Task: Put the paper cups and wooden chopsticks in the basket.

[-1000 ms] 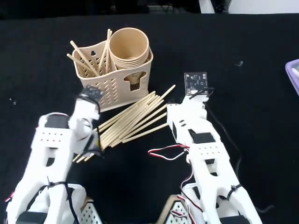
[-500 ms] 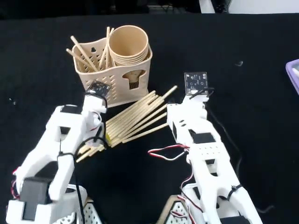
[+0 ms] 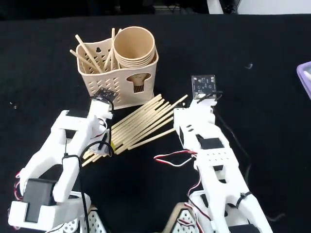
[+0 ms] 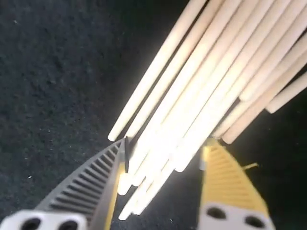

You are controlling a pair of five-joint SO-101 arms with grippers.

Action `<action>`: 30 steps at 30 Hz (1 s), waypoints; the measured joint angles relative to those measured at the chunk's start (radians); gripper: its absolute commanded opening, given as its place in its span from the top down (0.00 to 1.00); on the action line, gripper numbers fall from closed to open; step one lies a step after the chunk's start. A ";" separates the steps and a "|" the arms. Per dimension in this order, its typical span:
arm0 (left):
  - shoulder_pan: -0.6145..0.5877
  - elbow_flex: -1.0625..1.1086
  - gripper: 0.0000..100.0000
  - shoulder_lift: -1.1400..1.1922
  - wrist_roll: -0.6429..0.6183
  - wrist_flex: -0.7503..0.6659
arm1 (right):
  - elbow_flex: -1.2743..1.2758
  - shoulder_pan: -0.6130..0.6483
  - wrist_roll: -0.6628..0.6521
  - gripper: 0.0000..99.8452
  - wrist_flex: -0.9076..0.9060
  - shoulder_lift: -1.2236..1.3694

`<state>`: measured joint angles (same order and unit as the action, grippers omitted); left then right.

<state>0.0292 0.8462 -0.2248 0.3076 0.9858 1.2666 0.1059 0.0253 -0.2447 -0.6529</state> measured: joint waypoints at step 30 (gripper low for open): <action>-0.201 0.264 0.87 -0.526 0.442 0.144 | 0.003 0.000 0.000 0.90 0.000 0.000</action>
<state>-0.1718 1.1101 -0.7511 0.7495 1.1301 1.2697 0.1059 0.0253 -0.2447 -0.6529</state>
